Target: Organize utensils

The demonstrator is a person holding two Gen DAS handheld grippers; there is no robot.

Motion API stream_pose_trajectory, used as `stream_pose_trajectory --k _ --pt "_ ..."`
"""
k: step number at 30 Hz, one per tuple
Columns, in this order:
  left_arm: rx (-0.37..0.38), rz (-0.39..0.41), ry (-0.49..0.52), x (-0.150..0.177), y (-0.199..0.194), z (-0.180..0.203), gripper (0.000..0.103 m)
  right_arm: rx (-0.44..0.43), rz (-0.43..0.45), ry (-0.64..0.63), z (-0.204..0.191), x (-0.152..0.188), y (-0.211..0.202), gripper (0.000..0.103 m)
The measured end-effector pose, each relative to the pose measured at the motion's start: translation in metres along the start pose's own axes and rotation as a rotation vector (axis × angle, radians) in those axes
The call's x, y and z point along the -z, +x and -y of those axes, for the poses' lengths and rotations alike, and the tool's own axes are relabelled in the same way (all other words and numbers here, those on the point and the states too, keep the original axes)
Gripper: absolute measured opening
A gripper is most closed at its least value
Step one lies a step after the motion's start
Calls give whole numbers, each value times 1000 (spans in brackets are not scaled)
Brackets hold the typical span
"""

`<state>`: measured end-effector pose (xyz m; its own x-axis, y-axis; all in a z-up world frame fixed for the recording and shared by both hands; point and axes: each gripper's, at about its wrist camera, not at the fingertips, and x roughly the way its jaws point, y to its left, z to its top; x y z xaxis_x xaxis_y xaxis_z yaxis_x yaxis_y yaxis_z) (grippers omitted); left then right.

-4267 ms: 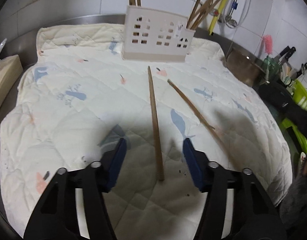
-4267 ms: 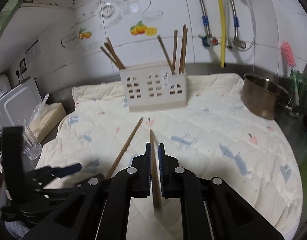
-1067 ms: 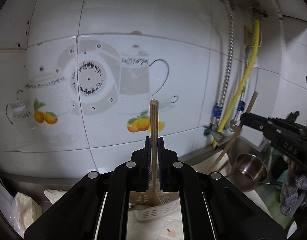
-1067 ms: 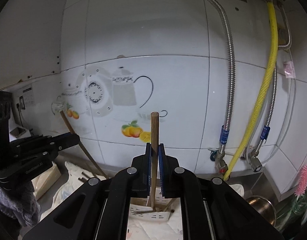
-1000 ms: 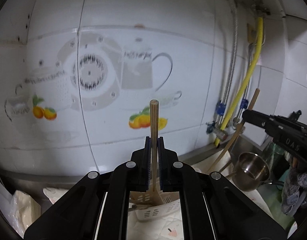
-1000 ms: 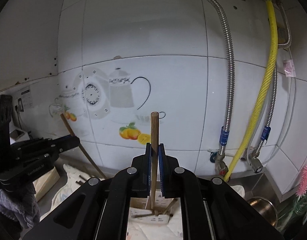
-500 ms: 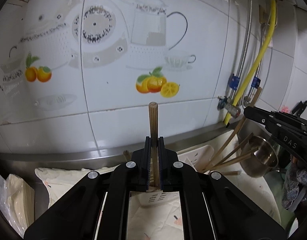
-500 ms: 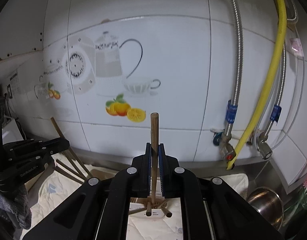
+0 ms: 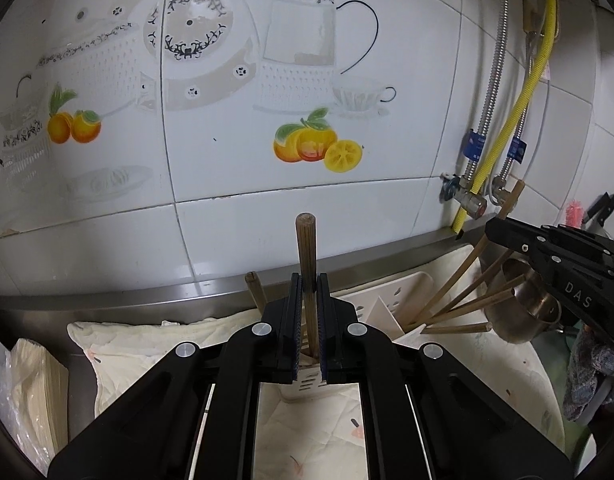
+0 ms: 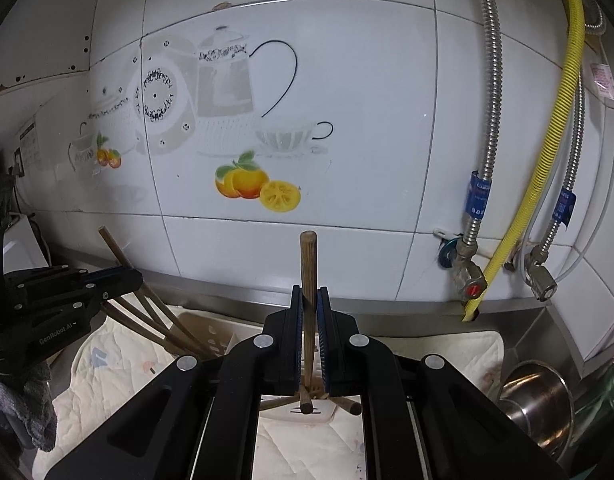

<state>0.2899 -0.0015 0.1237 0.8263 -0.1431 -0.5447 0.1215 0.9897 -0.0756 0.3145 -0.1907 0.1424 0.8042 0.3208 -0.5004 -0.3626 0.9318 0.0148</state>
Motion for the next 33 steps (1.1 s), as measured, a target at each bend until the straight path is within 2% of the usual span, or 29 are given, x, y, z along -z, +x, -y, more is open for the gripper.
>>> stream_pose_trajectory --k 14,17,20,22,27,29,31,33 --pt "-12 -4 12 3 -11 4 8 2 5 9 1 3 -10 9" --pt "-13 3 11 3 -17 4 12 2 13 12 1 3 -16 13" --pt "-21 14 8 6 -26 4 30 2 21 13 0 4 -23 20" --pt "-24 23 11 8 -32 5 42 4 31 14 -2 4 -29 32" --pt "-38 43 5 15 -50 4 57 8 57 20 -5 9 -47 54" --pt "-45 54 -4 19 -59 3 62 10 63 16 -7 12 -54 57" --pt "-46 59 -15 24 -66 0 68 17 69 13 -9 15 -60 67" --pt "-54 61 -29 30 -74 -2 73 25 81 10 -11 19 -68 69"
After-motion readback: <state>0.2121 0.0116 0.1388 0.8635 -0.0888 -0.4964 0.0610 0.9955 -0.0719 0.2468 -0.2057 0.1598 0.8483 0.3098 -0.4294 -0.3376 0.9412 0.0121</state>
